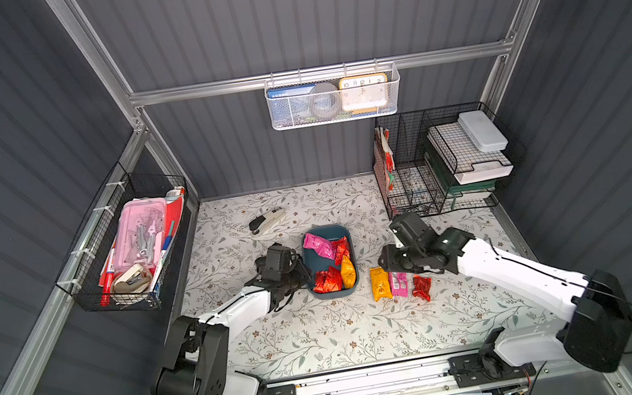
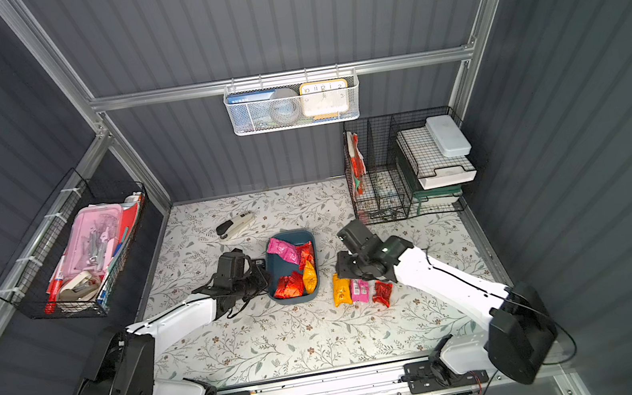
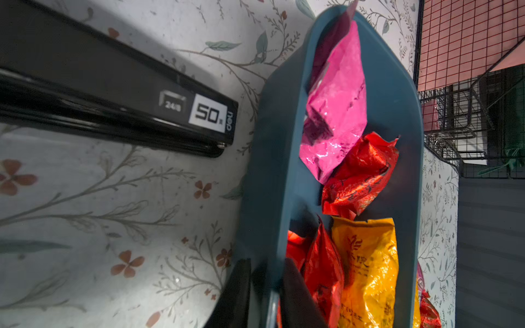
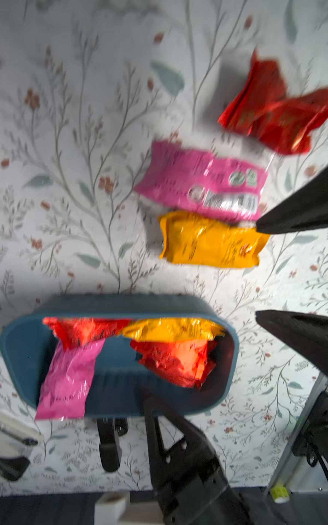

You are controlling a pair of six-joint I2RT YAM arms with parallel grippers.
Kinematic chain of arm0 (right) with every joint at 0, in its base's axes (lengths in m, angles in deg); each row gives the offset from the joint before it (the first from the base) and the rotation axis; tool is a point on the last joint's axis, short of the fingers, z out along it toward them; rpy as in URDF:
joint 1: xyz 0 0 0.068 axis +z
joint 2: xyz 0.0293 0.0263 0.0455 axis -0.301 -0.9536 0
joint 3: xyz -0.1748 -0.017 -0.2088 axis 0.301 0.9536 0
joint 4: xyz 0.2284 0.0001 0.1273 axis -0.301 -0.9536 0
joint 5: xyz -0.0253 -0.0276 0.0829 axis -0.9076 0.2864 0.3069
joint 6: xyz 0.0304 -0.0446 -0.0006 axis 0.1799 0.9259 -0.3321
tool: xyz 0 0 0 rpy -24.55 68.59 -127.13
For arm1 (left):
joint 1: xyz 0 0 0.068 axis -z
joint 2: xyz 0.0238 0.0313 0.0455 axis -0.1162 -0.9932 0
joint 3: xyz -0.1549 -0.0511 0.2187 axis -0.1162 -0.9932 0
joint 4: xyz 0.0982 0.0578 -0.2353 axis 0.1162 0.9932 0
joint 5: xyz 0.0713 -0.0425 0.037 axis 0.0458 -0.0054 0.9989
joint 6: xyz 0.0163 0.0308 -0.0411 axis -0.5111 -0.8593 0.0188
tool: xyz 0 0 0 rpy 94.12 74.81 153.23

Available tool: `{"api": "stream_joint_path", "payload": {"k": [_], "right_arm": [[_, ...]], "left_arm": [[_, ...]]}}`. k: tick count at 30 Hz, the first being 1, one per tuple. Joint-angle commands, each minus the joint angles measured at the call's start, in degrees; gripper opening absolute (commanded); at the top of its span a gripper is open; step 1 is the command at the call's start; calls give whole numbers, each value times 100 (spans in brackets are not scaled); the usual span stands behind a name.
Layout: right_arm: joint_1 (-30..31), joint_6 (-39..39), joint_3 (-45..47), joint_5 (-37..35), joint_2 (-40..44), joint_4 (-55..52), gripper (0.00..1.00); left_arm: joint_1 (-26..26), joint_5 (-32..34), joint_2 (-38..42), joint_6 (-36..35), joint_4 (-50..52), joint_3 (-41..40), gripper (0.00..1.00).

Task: Take the tea bags out of the storage box
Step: Adjust the storage box at the center of the board.

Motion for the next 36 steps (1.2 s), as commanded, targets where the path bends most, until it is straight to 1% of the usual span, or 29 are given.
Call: {"api": "stream_joint_path", "payload": {"k": [1,3,7,14,20,26,32,33,36], "right_arm": [[529,-514,-825,-513,-860,90,51],[694,-554,-1204,-634,-1298,20,52],[896,-497,-2094,-857,-2122,-499,52],[989,-534,-2877,-1176,-2973,-1096,52],[989,-430,-3180,-1202,-3335,-1223,52],[989,-312,-3412,-1270,-3664,-1423,52],[1010,-295,-3388,-856,-3711,-1136,50],[1021,-298,-3427,-860,-3709,-1107,50],[1041,-260,-3580,-914,-3762,-1155,50]], "left_arm": [[-4,37,88,22,-27,-88,21],[-8,72,104,30,-35,-102,20],[-10,98,122,-2,31,-124,19],[-3,145,126,-75,82,-141,17],[-2,327,266,-148,57,-99,16],[-3,519,461,-463,377,69,15],[-2,561,588,-680,578,113,15],[-2,556,575,-708,590,100,13],[-2,522,534,-754,585,83,11]]}}
